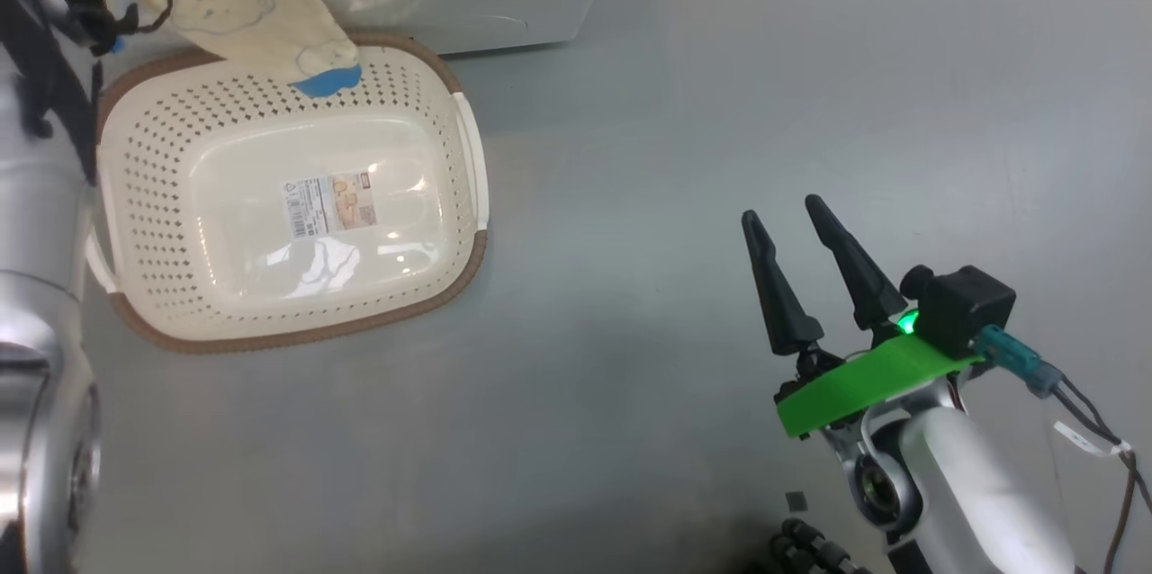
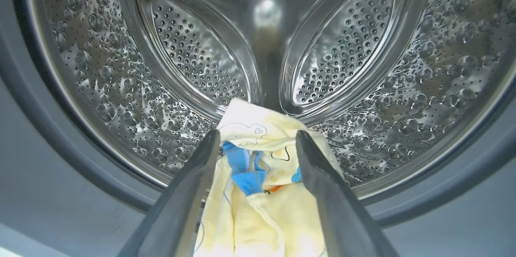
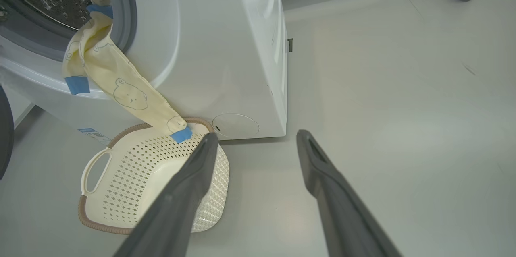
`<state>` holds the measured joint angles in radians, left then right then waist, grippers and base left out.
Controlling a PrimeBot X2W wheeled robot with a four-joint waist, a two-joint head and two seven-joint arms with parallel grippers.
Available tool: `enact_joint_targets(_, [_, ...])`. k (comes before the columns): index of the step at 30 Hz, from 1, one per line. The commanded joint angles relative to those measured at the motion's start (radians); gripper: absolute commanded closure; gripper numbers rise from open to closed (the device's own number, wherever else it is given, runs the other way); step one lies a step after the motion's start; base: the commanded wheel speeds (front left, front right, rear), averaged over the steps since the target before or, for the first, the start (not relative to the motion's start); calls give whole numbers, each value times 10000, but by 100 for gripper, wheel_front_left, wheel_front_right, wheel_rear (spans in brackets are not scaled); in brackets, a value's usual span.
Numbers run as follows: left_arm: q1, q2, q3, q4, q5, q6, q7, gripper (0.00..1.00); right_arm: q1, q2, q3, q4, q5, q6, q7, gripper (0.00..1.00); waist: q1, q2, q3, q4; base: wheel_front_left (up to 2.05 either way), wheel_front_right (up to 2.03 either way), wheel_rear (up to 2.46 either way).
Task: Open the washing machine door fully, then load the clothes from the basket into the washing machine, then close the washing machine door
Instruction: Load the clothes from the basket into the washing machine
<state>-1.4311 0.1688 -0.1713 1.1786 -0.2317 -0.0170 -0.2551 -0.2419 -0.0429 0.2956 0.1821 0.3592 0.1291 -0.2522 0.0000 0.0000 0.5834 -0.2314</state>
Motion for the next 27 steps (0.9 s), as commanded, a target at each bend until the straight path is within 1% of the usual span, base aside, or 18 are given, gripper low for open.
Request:
enact_joint_targets(1, [48, 258, 37, -481, -42, 28, -63, 0, -49, -74, 120, -256, -71, 16, -96, 0, 0, 0, -31, 87, 0, 0, 0])
enact_joint_targets(8, [1034, 31, -40, -1662, -23, 28, -65, 0, -125, -74, 2, -237, -131, 16, -96, 0, 0, 0, -174, 414, 0, 0, 0])
enact_joint_targets(20, [2145, -124, -35, -2598, -135, 63, -66, 0, -88, -74, -137, -170, -249, 16, -96, 0, 0, 0, -538, 711, 0, 0, 0])
enact_joint_targets(27, [3037, -199, -25, -3327, -181, 60, -66, 0, -82, -74, -274, -222, -339, 16, -96, 0, 0, 0, -573, 923, 0, 0, 0])
